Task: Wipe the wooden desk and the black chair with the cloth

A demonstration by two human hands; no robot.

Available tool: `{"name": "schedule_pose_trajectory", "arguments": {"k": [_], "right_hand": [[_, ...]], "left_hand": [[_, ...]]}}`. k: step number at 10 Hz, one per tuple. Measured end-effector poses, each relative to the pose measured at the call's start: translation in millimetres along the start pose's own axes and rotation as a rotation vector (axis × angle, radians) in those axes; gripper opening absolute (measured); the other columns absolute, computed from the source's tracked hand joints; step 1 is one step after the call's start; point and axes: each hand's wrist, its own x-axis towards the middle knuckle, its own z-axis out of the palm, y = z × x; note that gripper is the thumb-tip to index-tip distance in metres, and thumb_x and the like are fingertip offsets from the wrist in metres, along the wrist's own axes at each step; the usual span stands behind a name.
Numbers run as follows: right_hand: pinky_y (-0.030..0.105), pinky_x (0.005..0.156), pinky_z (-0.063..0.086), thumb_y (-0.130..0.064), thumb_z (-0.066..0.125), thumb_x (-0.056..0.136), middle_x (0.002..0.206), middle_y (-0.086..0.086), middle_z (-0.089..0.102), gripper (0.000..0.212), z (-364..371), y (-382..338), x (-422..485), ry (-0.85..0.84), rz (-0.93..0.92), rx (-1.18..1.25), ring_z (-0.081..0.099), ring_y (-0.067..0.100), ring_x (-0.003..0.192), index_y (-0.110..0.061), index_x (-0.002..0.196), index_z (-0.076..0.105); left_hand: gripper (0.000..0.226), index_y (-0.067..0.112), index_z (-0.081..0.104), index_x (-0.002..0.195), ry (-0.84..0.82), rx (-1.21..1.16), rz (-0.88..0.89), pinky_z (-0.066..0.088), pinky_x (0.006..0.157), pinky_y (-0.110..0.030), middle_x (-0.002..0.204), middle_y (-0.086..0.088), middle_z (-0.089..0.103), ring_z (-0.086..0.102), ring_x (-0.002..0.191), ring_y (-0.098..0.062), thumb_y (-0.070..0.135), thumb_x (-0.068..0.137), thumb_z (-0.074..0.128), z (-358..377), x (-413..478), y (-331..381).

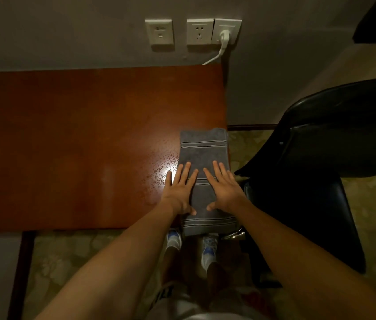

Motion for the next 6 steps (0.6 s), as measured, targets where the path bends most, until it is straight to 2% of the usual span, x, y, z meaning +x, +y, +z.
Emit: {"name": "schedule_pose_trajectory", "arguments": {"k": [2,3,4,6], "right_hand": [[0.045,0.123,-0.006,-0.055,0.079,0.075,0.160,0.010,-0.033,0.130,-5,-1,4,-0.004,0.013,-0.001,-0.027,0.029,0.149,-0.024,0.156,-0.018],[0.046,0.124,-0.003,-0.052,0.077,0.079,0.161,0.010,-0.030,0.124,-12,-8,0,-0.034,0.035,-0.002,-0.025,0.029,0.150,-0.024,0.158,-0.014],[0.046,0.125,-0.001,-0.049,0.075,0.082,0.164,0.008,-0.025,0.117,-19,-9,-5,-0.038,0.040,0.028,-0.020,0.028,0.151,-0.024,0.159,-0.009],[0.044,0.125,0.002,-0.046,0.073,0.086,0.167,0.004,-0.013,0.107,-34,-14,-29,0.000,0.006,0.065,-0.011,0.025,0.154,-0.024,0.160,-0.002]], "left_hand": [[0.136,0.024,-0.024,0.155,-0.020,-0.019,0.000,-0.004,0.121,-0.059,0.159,-0.004,-0.038,-0.032,0.147,-0.027,0.059,0.073,0.078,-9,3,-2],[0.127,0.024,-0.016,0.158,-0.005,-0.051,-0.003,-0.003,0.123,-0.056,0.162,-0.004,-0.031,-0.025,0.150,-0.026,0.057,0.078,0.076,-13,-3,0],[0.116,0.024,-0.009,0.159,0.028,-0.071,-0.004,-0.002,0.123,-0.052,0.165,-0.002,-0.023,-0.017,0.153,-0.025,0.054,0.083,0.073,-18,-8,1],[0.101,0.023,-0.002,0.160,0.081,-0.110,-0.034,-0.006,0.122,-0.051,0.167,-0.003,-0.014,-0.012,0.154,-0.026,0.053,0.090,0.065,-26,-38,13]]}}
